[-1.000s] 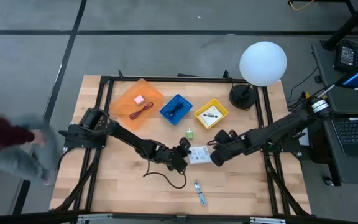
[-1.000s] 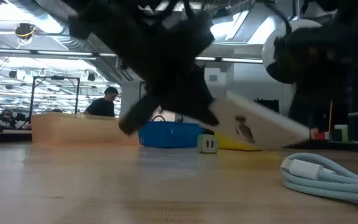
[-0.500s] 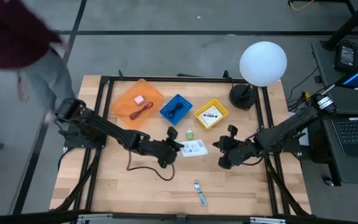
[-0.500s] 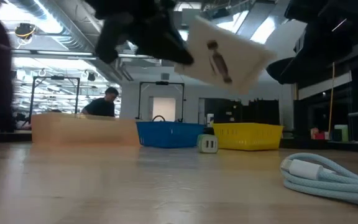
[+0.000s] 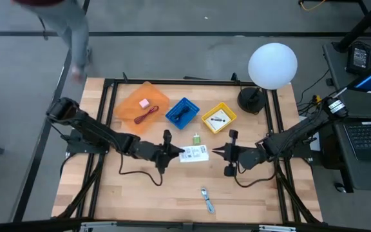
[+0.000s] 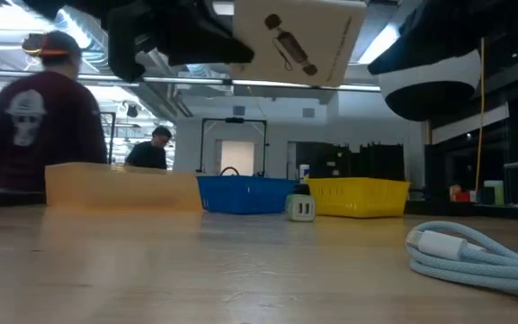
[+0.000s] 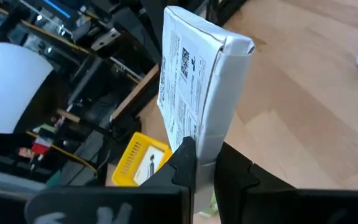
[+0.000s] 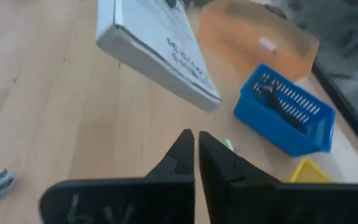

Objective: Pick and place items into bin
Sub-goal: Put the white card reader box into the yellow bin

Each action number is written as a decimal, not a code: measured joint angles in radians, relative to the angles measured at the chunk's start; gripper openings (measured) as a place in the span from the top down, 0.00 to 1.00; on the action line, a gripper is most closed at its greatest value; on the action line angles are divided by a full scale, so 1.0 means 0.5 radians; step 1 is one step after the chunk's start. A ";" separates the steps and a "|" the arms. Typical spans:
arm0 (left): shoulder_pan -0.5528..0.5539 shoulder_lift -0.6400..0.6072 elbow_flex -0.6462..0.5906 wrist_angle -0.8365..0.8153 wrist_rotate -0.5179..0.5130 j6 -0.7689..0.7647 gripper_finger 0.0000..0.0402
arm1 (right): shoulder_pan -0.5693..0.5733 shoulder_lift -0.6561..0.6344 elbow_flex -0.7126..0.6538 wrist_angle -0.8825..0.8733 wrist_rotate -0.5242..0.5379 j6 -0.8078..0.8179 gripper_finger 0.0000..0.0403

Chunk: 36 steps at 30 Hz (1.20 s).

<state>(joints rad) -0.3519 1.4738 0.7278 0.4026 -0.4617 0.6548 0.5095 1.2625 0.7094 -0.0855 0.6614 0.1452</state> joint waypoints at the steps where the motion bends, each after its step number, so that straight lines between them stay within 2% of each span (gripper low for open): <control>1: 0.000 -0.014 -0.036 0.046 0.017 0.009 0.93 | 0.000 0.000 0.000 0.017 0.000 -0.038 0.98; 5: 0.000 -0.067 -0.159 0.254 0.018 0.078 0.93 | -0.001 0.000 0.000 0.073 -0.001 -0.089 0.88; 11: 0.038 -0.078 -0.200 0.236 -0.088 0.078 0.93 | -0.003 0.000 0.000 0.246 -0.001 -0.280 0.71; 15: 0.089 -0.078 -0.200 0.223 -0.088 0.036 0.93 | -0.045 0.033 0.008 0.335 -0.001 -0.433 0.65; 20: 0.158 -0.078 -0.200 0.165 -0.087 0.024 0.94 | -0.138 0.167 0.154 0.291 0.007 -0.580 0.64; 23: 0.194 -0.078 -0.200 0.125 -0.091 0.021 0.93 | -0.158 0.243 0.325 0.133 0.041 -0.675 0.64; 27: 0.222 -0.077 -0.200 0.115 -0.092 0.029 0.94 | -0.176 0.330 0.550 -0.188 0.075 -0.633 0.64; 36: 0.225 -0.075 -0.199 0.111 -0.104 0.040 0.94 | -0.260 0.683 0.916 -0.569 0.068 -0.615 0.64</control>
<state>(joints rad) -0.2394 1.4364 0.6281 0.4583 -0.5137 0.6751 0.3795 1.6042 1.1676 -0.3700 0.6954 -0.1623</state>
